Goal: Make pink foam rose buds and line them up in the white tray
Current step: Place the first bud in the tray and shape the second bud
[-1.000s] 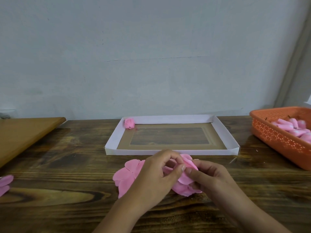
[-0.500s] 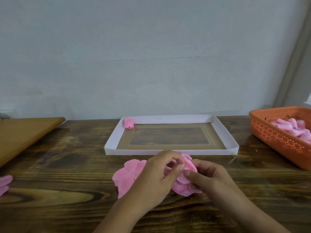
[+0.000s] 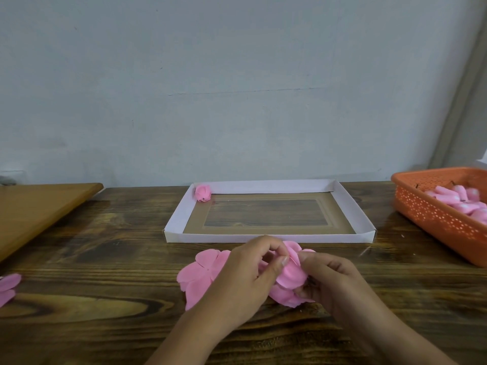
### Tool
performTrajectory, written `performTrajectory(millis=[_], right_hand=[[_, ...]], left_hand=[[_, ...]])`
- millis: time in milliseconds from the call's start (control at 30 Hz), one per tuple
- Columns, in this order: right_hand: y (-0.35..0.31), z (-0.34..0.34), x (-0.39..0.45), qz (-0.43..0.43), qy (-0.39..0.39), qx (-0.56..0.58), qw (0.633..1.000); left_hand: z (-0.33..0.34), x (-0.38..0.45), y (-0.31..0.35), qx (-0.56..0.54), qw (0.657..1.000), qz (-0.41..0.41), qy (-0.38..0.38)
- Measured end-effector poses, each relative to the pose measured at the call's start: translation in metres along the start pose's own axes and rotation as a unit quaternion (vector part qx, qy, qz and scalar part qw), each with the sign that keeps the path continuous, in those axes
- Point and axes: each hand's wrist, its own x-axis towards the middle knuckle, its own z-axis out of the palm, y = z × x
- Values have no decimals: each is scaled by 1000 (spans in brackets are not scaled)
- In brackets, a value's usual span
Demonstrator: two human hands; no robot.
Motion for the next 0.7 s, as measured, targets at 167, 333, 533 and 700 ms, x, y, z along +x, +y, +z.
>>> performTrajectory(millis=[167, 333, 533, 700], right_hand=[[-1, 1, 0, -5, -12, 5, 1000], [-1, 1, 0, 2, -6, 23, 1000], [1, 0, 3, 18, 22, 36, 999], [1, 2, 2, 7, 12, 45, 999]], left_hand=[[0, 0, 1, -13, 1000, 2, 14], [0, 0, 3, -40, 999, -8, 34], [-1, 0, 7, -37, 999, 19, 31], [1, 1, 4, -15, 998, 57, 39]])
